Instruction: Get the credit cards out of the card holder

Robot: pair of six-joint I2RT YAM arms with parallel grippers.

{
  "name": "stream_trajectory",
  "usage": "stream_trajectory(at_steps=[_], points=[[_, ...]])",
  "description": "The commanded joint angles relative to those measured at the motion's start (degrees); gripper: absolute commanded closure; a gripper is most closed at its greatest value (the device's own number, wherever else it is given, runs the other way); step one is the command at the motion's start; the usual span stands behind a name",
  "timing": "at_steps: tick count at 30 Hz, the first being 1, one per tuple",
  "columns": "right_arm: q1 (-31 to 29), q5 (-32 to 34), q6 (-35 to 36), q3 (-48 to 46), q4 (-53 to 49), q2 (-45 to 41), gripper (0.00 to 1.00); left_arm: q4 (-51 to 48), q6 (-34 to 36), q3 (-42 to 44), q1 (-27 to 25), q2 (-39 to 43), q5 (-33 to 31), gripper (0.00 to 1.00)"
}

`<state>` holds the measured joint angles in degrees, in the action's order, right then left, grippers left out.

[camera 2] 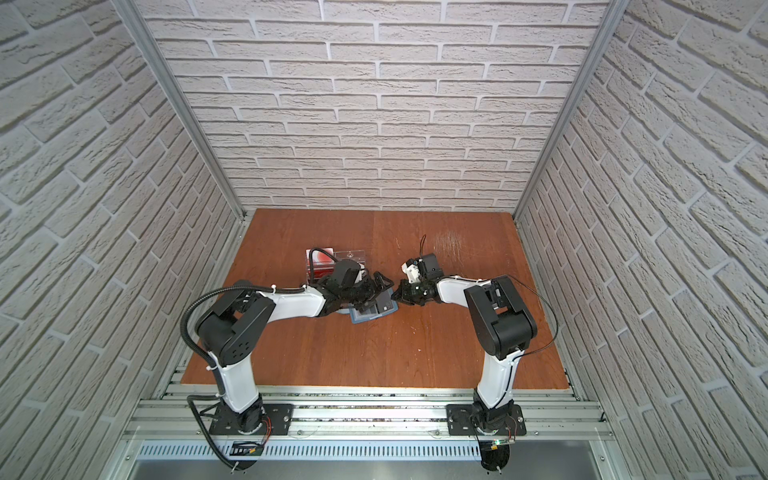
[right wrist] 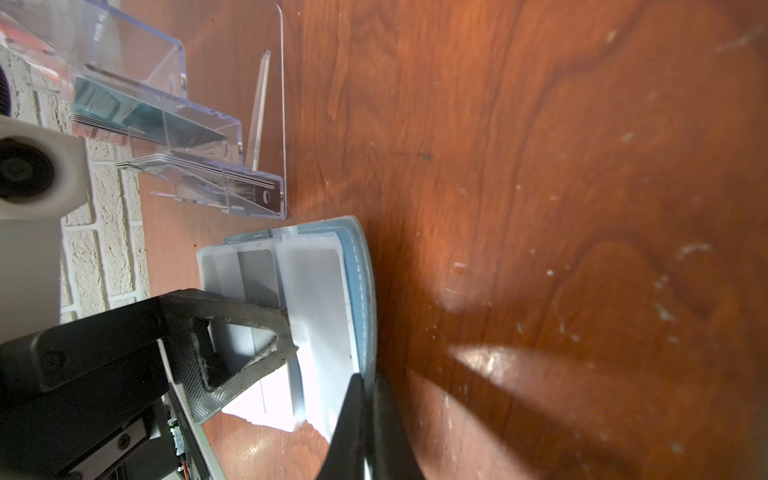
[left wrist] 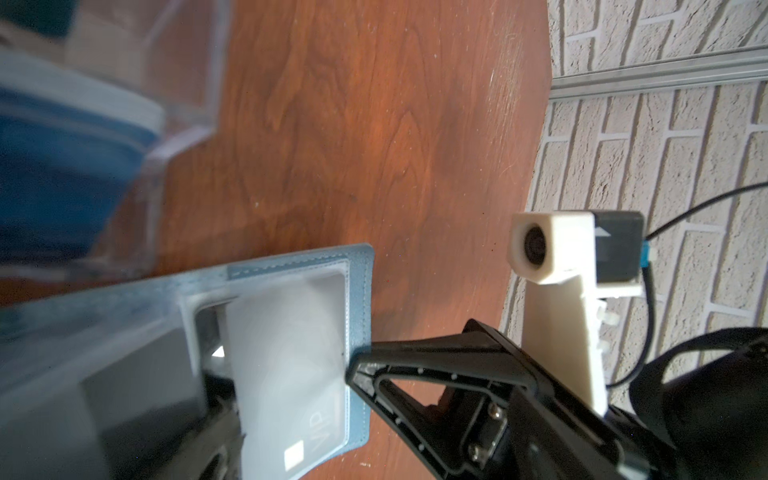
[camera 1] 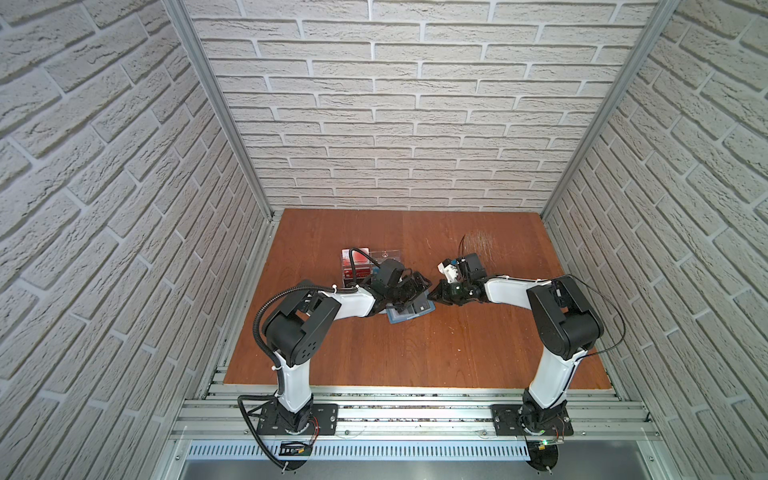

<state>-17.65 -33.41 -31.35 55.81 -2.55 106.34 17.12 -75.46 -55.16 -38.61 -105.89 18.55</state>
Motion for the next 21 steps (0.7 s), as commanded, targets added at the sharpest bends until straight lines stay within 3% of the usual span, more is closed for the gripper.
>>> stream_trajectory(at_steps=[1,21], points=[[-0.37,-0.12,-0.36,-0.62,1.18,-1.05,0.94,-5.17,2.41,2.7,1.32,2.01,-0.2,0.02],[-0.06,0.32,-1.78,-2.14,3.31,-2.68,0.94,-20.1,9.13,1.03,2.49,2.79,-1.89,0.02]])
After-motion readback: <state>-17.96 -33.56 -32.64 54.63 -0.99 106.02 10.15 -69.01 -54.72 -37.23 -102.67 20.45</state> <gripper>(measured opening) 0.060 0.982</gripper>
